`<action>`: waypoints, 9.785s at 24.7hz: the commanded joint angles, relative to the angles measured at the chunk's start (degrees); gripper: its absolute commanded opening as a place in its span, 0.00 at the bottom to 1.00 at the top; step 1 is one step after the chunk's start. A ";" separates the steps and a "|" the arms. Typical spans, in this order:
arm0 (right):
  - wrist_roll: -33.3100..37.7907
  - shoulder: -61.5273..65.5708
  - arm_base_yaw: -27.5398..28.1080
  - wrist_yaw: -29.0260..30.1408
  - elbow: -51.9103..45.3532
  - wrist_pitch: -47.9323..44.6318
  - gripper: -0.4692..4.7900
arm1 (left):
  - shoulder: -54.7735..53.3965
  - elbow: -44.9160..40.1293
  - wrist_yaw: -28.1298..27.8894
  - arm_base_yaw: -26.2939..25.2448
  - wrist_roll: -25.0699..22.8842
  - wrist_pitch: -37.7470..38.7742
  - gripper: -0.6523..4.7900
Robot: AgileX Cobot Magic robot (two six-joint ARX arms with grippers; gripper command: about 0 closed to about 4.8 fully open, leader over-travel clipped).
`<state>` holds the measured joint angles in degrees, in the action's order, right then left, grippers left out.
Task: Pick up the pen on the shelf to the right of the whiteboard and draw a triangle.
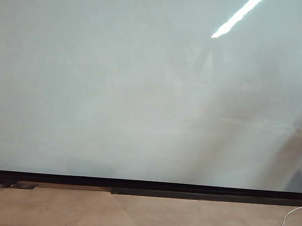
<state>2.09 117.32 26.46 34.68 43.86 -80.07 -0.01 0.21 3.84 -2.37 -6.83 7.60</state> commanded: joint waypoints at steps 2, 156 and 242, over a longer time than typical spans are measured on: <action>0.68 -0.15 0.07 0.22 0.17 -0.66 0.66 | 0.00 0.20 0.02 0.02 -0.04 -0.35 0.11; -13.88 -50.07 -66.18 -37.94 -12.15 18.34 0.08 | 0.00 0.20 0.24 0.02 -0.04 -0.35 0.11; -10.93 -14.03 -61.35 -30.67 4.22 3.17 0.08 | 0.00 0.20 0.22 0.02 -0.04 -0.35 0.11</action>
<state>-8.80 102.74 -35.24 6.31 47.79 -77.71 -0.01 0.21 3.88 -2.37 -6.83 7.60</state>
